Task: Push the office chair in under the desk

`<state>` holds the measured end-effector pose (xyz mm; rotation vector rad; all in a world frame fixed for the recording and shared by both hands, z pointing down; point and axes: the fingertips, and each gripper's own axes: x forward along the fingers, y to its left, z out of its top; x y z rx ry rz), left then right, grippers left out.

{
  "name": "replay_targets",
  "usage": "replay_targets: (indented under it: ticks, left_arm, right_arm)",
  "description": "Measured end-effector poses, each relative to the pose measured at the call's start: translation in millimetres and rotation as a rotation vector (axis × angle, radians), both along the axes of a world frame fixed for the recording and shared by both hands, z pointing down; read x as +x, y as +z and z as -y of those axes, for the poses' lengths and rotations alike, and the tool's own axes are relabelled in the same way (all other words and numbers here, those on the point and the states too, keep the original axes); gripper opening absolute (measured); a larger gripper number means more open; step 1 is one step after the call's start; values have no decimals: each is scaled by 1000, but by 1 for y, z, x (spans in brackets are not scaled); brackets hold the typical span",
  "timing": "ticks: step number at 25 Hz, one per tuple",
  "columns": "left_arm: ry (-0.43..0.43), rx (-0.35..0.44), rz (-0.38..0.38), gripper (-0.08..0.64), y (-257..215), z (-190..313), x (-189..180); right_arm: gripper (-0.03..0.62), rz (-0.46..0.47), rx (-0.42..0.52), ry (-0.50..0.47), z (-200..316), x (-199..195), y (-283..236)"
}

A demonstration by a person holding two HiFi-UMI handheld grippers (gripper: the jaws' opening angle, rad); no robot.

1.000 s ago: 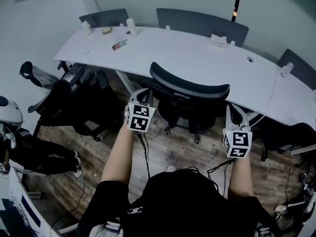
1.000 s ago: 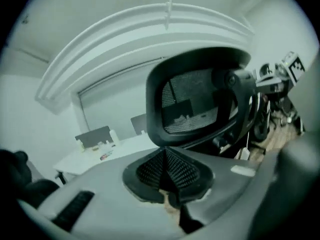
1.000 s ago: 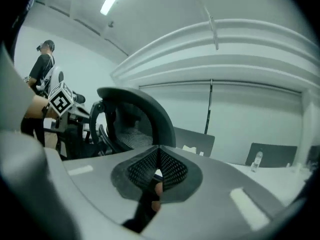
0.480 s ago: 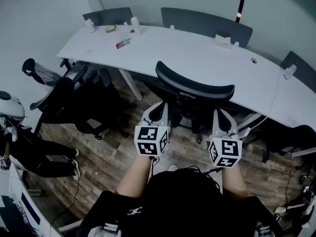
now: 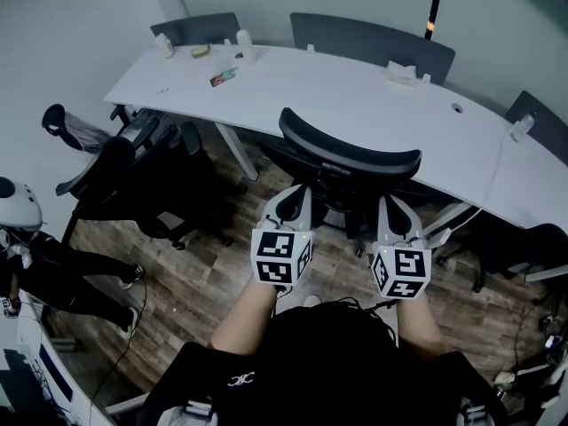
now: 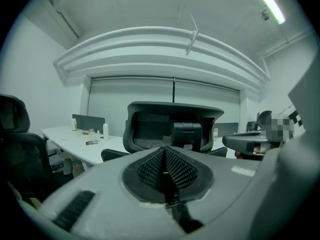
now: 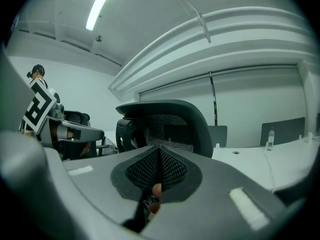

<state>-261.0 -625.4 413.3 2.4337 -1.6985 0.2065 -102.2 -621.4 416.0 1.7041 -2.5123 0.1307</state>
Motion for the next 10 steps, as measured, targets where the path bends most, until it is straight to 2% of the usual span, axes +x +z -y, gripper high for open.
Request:
replay_targets:
  ticks: [10]
  left_arm:
    - [-1, -14, 36, 8, 6, -6, 9]
  right_arm:
    - [6, -16, -3, -22, -2, -1, 5]
